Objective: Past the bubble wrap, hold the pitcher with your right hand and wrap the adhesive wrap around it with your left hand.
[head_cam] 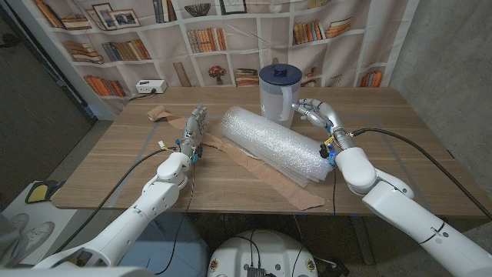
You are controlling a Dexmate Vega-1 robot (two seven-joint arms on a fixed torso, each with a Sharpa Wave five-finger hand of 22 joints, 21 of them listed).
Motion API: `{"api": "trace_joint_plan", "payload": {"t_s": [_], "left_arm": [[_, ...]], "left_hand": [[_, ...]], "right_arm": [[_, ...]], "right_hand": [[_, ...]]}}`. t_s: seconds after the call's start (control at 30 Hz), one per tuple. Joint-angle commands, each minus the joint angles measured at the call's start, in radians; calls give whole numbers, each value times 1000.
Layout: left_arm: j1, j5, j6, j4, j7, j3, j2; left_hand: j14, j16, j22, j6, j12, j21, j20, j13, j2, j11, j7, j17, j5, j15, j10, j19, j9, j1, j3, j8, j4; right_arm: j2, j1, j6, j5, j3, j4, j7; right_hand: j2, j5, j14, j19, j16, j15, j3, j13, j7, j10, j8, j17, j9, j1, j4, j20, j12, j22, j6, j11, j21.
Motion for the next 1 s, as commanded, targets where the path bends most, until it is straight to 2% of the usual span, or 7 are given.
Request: {"api": "trace_joint_plan", "payload": {"t_s": [0.03, 1.0], "left_arm": [[6, -12, -1, 1, -1, -6, -4], [16, -17, -13, -4, -2, -14, 0]], "left_hand": [[-2, 4, 5, 10, 5, -4, 5, 4, 10, 1, 2, 2, 4, 7, 11, 9, 3, -1, -3, 2, 0], [-2, 4, 5, 10, 5, -5, 5, 4, 14, -1, 1, 1, 4, 7, 13, 10, 3, 3, -2, 2, -2]], "right_arm": [[7, 24, 8, 0, -14, 16, 10], [17, 54, 17, -4, -43, 33, 23]], "right_hand": [[-1, -4, -1, -2, -3, -1, -2, 6, 1, 2, -5, 4, 6, 5, 0, -7, 5, 5, 6, -3, -4], [2, -5, 0, 0, -2, -8, -10, 17, -2, 20, -5, 13, 10, 6, 5, -8, 24, 5, 28, -6, -7]]}}
